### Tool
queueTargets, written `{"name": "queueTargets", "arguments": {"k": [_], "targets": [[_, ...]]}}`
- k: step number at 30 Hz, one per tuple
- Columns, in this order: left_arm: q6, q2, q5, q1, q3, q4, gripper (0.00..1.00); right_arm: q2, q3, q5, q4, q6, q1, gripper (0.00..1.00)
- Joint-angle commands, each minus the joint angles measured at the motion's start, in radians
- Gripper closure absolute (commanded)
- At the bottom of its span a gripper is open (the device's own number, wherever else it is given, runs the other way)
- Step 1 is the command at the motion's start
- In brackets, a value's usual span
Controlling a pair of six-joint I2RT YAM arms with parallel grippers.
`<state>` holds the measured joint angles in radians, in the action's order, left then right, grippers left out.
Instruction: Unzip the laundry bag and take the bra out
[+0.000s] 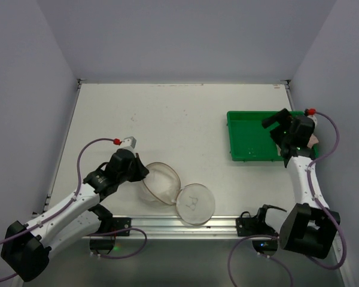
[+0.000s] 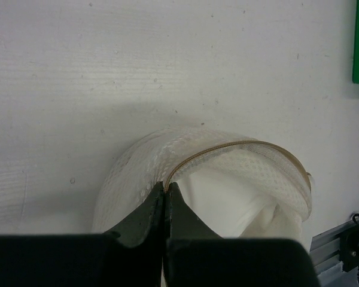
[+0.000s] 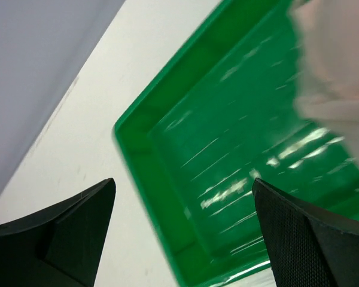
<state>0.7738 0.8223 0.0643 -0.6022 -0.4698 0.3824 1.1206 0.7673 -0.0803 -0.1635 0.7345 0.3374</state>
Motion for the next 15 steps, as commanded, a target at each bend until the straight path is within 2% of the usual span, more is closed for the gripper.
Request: {"name": "queueTargets", "arguments": {"k": [1, 2, 4, 5, 7, 8, 9, 11, 15], "targets": [[-0.008, -0.002, 0.017, 0.007, -0.026, -0.008, 1.00, -0.074, -0.005, -0.113, 0.058, -0.130, -0.200, 0.03], [-0.010, 0.003, 0.019, 0.007, -0.030, -0.010, 1.00, -0.085, -0.019, -0.137, 0.068, -0.161, -0.312, 0.03], [-0.011, 0.009, 0.022, 0.008, -0.033, -0.008, 1.00, -0.125, -0.042, -0.157, 0.100, -0.161, -0.430, 0.04], [-0.010, 0.012, 0.023, 0.007, -0.033, -0.007, 1.00, -0.137, -0.068, -0.168, 0.119, -0.161, -0.549, 0.06], [-0.005, 0.012, 0.026, 0.007, -0.032, -0.011, 1.00, -0.156, -0.083, -0.147, 0.151, -0.153, -0.680, 0.08], [-0.005, 0.012, 0.026, 0.008, -0.030, -0.016, 1.00, -0.156, -0.092, -0.122, 0.157, -0.153, -0.810, 0.09], [-0.004, 0.012, 0.028, 0.009, -0.029, -0.014, 1.00, -0.151, -0.095, -0.109, 0.191, -0.153, -0.875, 0.09], [-0.001, 0.014, 0.031, 0.007, -0.029, -0.011, 1.00, -0.122, -0.089, -0.078, 0.212, -0.158, -1.034, 0.10], [0.002, 0.009, 0.034, 0.007, -0.024, -0.007, 1.00, 0.000, -0.024, 0.003, 0.216, -0.187, -1.241, 0.11]]}}
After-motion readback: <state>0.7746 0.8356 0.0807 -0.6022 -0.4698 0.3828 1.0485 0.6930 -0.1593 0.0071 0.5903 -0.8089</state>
